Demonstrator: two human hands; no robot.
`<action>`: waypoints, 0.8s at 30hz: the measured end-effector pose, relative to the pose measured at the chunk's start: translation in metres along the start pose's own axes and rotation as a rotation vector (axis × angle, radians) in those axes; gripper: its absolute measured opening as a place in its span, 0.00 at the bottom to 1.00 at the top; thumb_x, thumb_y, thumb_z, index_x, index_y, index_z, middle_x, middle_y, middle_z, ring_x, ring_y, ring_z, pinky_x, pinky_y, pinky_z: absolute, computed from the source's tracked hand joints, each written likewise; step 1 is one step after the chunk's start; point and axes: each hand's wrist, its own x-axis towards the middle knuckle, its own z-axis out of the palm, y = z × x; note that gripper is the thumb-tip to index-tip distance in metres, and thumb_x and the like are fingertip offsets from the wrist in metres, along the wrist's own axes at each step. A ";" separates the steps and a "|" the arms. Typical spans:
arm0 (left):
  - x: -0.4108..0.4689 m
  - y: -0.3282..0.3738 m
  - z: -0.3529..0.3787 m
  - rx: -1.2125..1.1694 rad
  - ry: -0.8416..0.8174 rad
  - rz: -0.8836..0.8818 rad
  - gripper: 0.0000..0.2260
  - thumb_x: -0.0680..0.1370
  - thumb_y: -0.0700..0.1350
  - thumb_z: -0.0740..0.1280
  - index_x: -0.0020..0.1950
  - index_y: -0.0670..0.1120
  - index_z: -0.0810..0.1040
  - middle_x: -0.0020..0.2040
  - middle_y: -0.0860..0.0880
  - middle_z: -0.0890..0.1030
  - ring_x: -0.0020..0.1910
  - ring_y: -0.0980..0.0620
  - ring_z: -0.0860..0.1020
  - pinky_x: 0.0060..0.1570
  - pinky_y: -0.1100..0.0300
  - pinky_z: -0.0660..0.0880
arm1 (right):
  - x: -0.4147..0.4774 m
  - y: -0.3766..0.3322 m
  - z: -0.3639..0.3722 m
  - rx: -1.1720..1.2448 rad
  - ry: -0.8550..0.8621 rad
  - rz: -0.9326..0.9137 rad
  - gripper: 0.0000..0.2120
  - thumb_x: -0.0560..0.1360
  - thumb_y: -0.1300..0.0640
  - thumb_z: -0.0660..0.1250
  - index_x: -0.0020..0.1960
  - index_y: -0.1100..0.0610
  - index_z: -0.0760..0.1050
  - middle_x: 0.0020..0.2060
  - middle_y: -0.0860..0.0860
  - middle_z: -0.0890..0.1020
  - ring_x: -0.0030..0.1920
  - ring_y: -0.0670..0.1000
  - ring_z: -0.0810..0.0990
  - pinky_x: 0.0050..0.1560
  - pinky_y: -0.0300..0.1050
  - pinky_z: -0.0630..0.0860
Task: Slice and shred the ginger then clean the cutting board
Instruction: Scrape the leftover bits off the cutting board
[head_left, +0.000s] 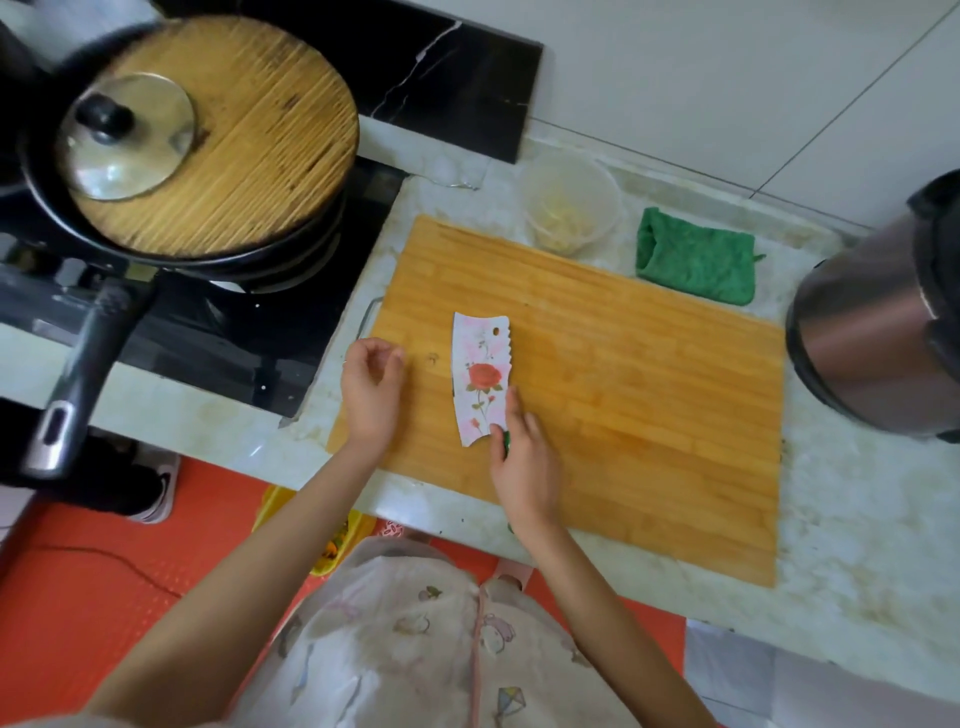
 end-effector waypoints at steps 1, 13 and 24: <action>0.001 -0.003 -0.003 0.042 -0.045 0.036 0.06 0.80 0.41 0.61 0.55 0.44 0.75 0.51 0.52 0.77 0.52 0.57 0.75 0.56 0.63 0.70 | 0.003 -0.002 0.001 0.001 -0.024 -0.018 0.24 0.80 0.53 0.60 0.75 0.54 0.62 0.49 0.52 0.78 0.32 0.52 0.76 0.25 0.40 0.58; -0.008 -0.024 -0.023 0.131 -0.555 0.275 0.17 0.79 0.38 0.55 0.66 0.42 0.75 0.64 0.48 0.77 0.66 0.61 0.70 0.67 0.70 0.62 | 0.046 0.026 -0.011 0.288 -0.027 -0.029 0.23 0.79 0.57 0.63 0.73 0.54 0.65 0.53 0.53 0.79 0.37 0.49 0.75 0.37 0.39 0.70; -0.021 0.005 -0.020 -0.103 0.020 -0.045 0.18 0.71 0.31 0.72 0.36 0.49 0.67 0.33 0.53 0.73 0.34 0.60 0.74 0.38 0.70 0.71 | 0.070 0.034 -0.035 0.120 -0.365 -0.282 0.21 0.78 0.51 0.64 0.70 0.43 0.68 0.53 0.49 0.79 0.44 0.50 0.79 0.43 0.50 0.75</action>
